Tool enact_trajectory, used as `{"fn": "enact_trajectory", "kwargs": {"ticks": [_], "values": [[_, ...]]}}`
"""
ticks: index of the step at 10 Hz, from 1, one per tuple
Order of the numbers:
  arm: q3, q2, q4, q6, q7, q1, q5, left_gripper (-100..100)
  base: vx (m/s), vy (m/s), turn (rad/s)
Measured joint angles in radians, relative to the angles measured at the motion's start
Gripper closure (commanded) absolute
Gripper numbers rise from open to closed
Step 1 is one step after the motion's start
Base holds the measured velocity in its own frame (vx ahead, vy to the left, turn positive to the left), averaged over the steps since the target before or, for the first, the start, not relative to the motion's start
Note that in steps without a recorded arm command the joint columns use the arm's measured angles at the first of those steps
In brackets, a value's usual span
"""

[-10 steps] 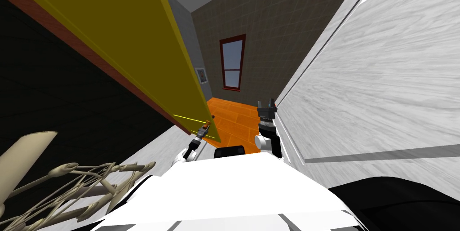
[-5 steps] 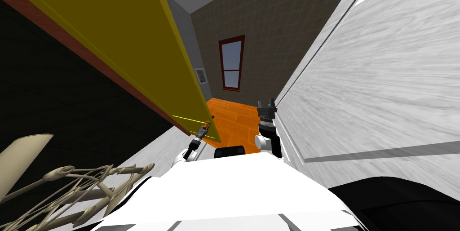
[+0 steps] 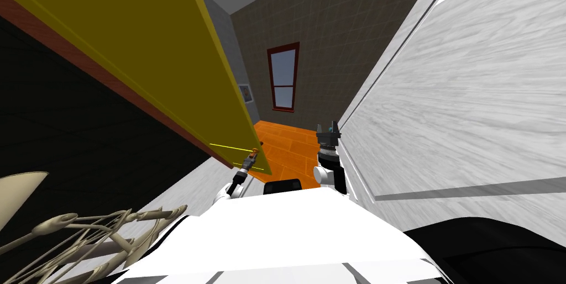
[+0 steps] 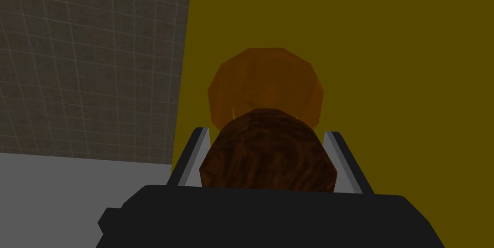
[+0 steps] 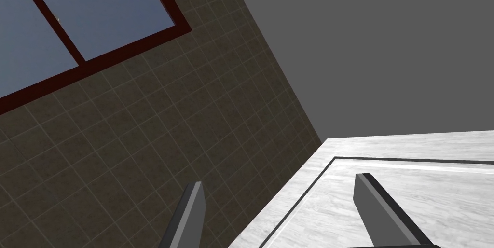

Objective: Push the door open

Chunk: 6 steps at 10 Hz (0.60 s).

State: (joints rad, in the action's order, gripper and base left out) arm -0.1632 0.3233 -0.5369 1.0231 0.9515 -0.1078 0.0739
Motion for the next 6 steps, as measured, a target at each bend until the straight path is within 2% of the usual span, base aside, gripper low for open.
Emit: {"fn": "enact_trajectory", "kwargs": {"ticks": [3, 6], "values": [[0.014, -0.008, -0.049, -0.030, -0.089, 0.022, -0.017, 100, 0.037, 0.002, -0.038], [0.029, -0.024, -0.020, -0.021, -0.155, 0.002, -0.032, 100, 0.029, 0.002, -0.038]]}}
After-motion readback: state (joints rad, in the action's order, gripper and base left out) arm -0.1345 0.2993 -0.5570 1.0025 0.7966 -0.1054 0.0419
